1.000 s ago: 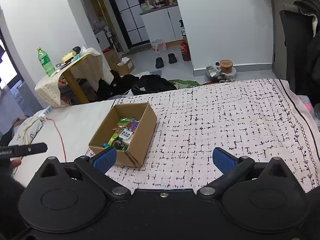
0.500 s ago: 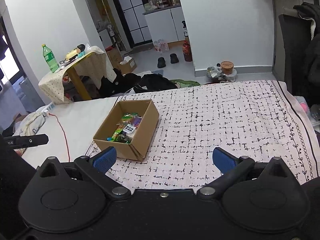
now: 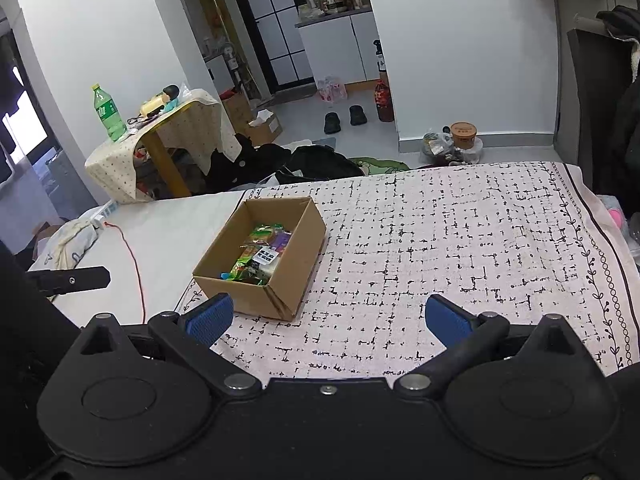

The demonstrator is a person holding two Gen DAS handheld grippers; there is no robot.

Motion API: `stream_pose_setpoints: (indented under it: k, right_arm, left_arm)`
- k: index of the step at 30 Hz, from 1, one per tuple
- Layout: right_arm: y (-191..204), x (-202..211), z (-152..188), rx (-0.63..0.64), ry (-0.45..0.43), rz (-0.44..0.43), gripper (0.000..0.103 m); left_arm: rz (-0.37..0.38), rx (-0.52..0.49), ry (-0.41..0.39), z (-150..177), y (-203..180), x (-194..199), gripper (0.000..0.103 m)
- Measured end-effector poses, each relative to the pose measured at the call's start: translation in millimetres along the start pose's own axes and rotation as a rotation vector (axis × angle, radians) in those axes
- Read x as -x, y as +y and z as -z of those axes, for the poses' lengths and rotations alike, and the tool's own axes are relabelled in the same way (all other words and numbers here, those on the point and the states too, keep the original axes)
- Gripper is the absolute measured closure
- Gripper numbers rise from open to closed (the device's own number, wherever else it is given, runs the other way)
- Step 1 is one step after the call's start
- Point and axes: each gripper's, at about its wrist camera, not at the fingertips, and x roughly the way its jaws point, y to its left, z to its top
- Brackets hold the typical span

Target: Organize snacks

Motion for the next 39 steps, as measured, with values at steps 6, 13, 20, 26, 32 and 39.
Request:
stream_pose_setpoints:
  k: [6, 13, 20, 26, 32, 39]
  right_arm:
    - [1.0, -1.3, -0.1, 0.002, 0.003, -0.005, 0.000]
    - [1.8, -3.4, -1.1, -0.002, 0.007, 0.000, 0.000]
    - [2.1, -4.4, -3.0, 0.006, 0.006, 0.009, 0.000]
    - [3.0, -3.2, -4.2, 0.007, 0.002, 0.008, 0.000]
    - [3.9, -3.7, -4.5, 0.010, 0.003, 0.005, 0.000]
    - [4.3, -4.6, -3.4, 0.008, 0.000, -0.007, 0.000]
  left_arm:
    - [-0.003, -0.002, -0.006, 0.6, -2.3, -2.0, 0.000]
    - [-0.016, -0.003, -0.003, 0.6, -2.8, -1.2, 0.000]
    - [-0.022, 0.001, -0.008, 0.4, -2.0, -0.8, 0.000]
    - [-0.020, 0.006, -0.007, 0.2, -0.2, -0.8, 0.000]
    - [-0.023, 0.000, -0.008, 0.5, -1.1, -0.7, 0.000]
    - [-0.035, 0.006, -0.007, 0.7, -1.1, -1.0, 0.000]
